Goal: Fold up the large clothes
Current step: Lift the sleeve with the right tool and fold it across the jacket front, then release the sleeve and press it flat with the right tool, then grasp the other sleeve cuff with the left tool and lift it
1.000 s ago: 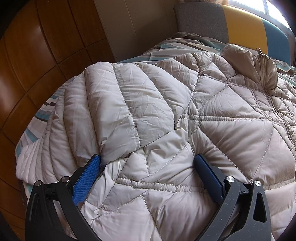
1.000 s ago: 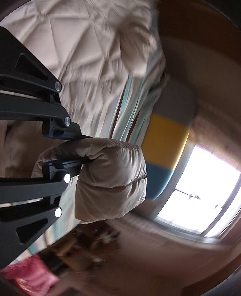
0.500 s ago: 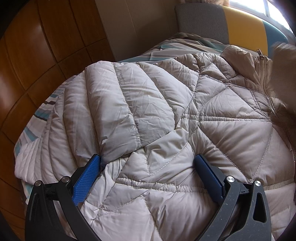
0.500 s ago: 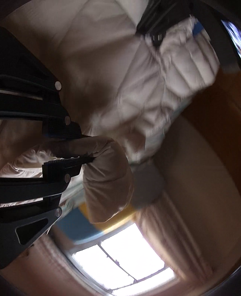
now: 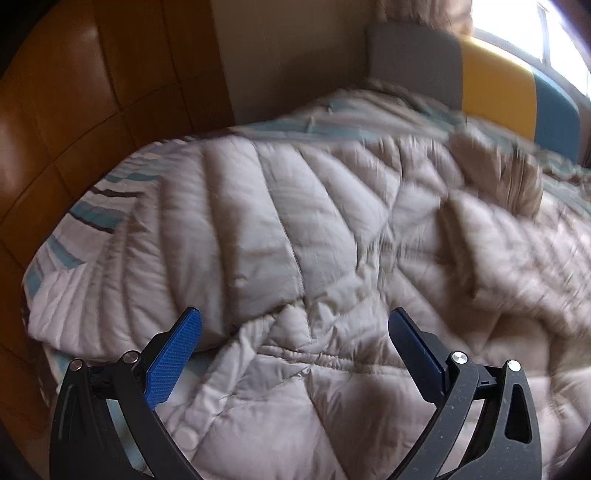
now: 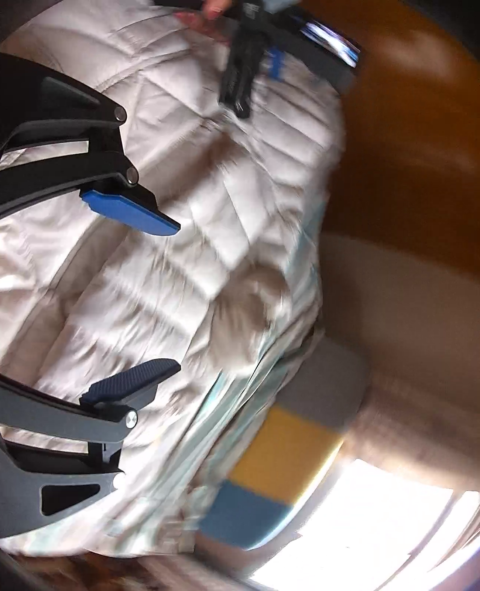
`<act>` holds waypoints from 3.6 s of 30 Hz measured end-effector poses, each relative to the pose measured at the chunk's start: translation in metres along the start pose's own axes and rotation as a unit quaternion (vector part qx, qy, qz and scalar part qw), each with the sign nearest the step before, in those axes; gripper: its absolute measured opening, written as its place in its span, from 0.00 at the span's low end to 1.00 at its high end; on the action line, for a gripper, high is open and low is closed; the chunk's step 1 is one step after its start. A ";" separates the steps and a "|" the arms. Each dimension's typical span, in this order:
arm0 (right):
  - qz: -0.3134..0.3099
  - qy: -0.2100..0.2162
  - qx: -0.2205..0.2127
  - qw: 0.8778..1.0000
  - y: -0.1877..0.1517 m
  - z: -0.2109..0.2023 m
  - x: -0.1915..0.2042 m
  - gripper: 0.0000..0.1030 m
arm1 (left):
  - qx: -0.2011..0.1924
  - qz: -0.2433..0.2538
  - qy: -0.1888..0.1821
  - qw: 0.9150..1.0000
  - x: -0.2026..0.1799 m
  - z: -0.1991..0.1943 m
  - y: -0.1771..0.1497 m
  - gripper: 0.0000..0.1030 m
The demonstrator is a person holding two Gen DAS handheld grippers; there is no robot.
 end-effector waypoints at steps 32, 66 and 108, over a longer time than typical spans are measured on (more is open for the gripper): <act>0.275 -0.162 0.093 0.943 -0.043 0.103 -0.155 0.40 | -0.006 0.130 -0.134 0.982 -0.180 0.077 0.061 0.97; 0.205 -0.182 0.116 0.955 -0.061 0.078 -0.100 0.52 | 0.001 0.101 -0.181 0.978 -0.139 0.052 0.036 0.97; 0.202 -0.181 0.115 0.956 -0.064 0.074 -0.098 0.53 | 0.101 -0.375 0.093 0.917 0.253 0.061 -0.115 0.97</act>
Point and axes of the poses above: each gripper's, at about its wrist camera, not at the fingertips, and z roughly the way its jaws point, x to its left, y to its top, the point moved 9 cm from there along z, roughly the way its jaws point, and after that the axes turned 14 degrees about z, right-handed, at the moved point
